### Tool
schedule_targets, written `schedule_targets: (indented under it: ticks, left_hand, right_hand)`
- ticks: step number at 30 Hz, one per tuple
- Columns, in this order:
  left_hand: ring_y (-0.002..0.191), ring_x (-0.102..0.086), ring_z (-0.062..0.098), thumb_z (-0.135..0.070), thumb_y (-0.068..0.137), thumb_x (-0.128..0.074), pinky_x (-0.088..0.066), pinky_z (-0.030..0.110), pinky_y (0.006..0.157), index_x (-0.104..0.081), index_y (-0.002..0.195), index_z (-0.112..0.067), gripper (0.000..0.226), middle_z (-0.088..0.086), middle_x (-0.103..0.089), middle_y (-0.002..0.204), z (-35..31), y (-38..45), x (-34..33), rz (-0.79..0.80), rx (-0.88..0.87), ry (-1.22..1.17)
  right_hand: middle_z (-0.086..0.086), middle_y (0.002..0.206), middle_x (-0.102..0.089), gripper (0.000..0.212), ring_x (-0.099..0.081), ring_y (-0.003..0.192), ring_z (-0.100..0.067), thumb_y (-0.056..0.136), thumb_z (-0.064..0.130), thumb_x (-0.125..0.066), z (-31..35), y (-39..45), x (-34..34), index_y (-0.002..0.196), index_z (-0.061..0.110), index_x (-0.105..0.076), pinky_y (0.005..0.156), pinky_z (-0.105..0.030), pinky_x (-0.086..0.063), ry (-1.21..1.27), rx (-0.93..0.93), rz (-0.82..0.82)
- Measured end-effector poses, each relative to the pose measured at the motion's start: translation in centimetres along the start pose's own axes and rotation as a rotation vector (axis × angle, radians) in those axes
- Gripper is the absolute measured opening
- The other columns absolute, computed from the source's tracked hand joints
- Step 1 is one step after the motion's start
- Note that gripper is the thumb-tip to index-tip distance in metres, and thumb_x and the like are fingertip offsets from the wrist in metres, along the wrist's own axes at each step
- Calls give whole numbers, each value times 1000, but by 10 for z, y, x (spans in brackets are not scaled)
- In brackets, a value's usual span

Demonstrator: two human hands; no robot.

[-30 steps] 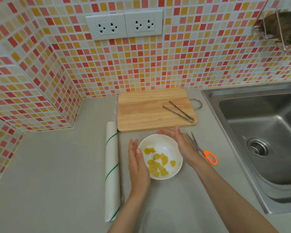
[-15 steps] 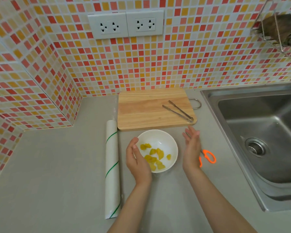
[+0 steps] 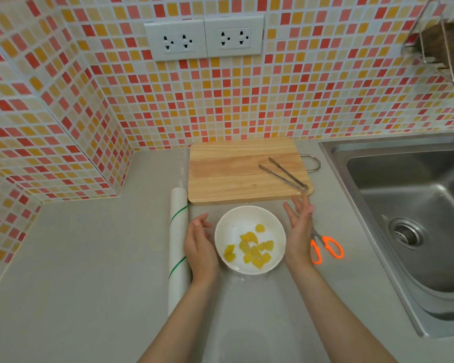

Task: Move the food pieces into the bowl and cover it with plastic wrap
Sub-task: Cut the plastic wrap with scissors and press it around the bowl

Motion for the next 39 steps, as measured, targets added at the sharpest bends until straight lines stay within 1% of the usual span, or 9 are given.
schedule_targets:
  ticks: [4, 6, 9, 12, 16, 20, 26, 32, 39]
  left_hand:
    - [117, -55, 14, -22, 103, -29, -39, 30, 104, -60, 119, -20, 35, -1, -61, 122, 8, 14, -7, 243, 0, 54]
    - [124, -53, 15, -28, 103, -28, -37, 38, 110, -59, 123, -23, 38, -2, -60, 129, 15, 12, -13, 374, 90, 25]
    - [121, -57, 24, -34, 102, -28, -40, 47, 108, -65, 113, -32, 39, 2, -64, 126, 19, 7, -18, 398, 219, -79]
    - [120, -57, 25, -31, 102, -27, -42, 46, 106, -65, 114, -28, 39, 8, -64, 126, 20, 3, -19, 331, 196, -102]
    - [118, -58, 20, -23, 103, -28, -45, 30, 99, -63, 115, -25, 37, 6, -63, 127, 20, -1, -21, 252, 108, -97]
    - [111, -58, 11, -23, 103, -26, -48, 11, 85, -61, 120, -24, 39, 0, -63, 124, 19, -1, -20, 237, 108, -76]
    - [122, -52, 15, -25, 103, -23, -40, 31, 105, -55, 130, -26, 41, -2, -56, 133, 17, -3, -18, 258, 144, -31]
    - [124, -51, 19, -27, 103, -23, -39, 35, 108, -53, 134, -20, 44, 4, -56, 136, 15, -5, -17, 237, 129, 33]
    - [116, -55, 21, -29, 103, -26, -43, 34, 100, -56, 124, -18, 38, 4, -60, 122, 15, -7, -14, 225, 60, 120]
  right_hand:
    - [5, 145, -38, 56, -42, 129, -8, 93, 49, -18, -9, -20, 6, 144, 27, -27, 101, -23, -30, 67, 14, 21]
    - [12, 138, -44, 58, -46, 124, -2, 88, 54, -20, -22, -36, 4, 140, 32, -31, 94, -14, -39, 101, -40, 84]
    - [20, 123, -53, 50, -53, 111, 4, 87, 56, -20, -32, -41, -3, 129, 38, -39, 79, -10, -47, 88, -83, 78]
    - [0, 117, -63, 54, -60, 107, -14, 89, 57, -19, -31, -28, -8, 113, 30, -58, 82, -24, -48, 105, -124, 68]
    - [-16, 119, -64, 60, -60, 112, -30, 96, 52, -14, -35, -15, -12, 110, 23, -64, 95, -44, -47, 121, -182, 114]
    - [-14, 118, -66, 61, -61, 112, -28, 96, 53, -13, -40, -10, -10, 115, 22, -63, 91, -39, -49, 125, -247, 132]
    - [-8, 105, -71, 58, -65, 103, -24, 96, 53, -14, -40, -9, -8, 99, 29, -68, 90, -40, -50, 52, -286, 174]
    - [-5, 104, -71, 53, -66, 97, -17, 95, 55, -18, -37, -7, -6, 99, 32, -66, 81, -32, -52, -92, -283, 208]
    - [-4, 109, -69, 51, -63, 104, -21, 94, 57, -18, -25, -8, -4, 105, 35, -62, 96, -39, -49, -216, -234, 272]
Point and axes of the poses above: each hand's wrist, its own y-axis towards the middle knuckle, its own x-axis out of the back of the hand, z = x × y, the point moved 1 cm from there along y, towards the middle knuckle
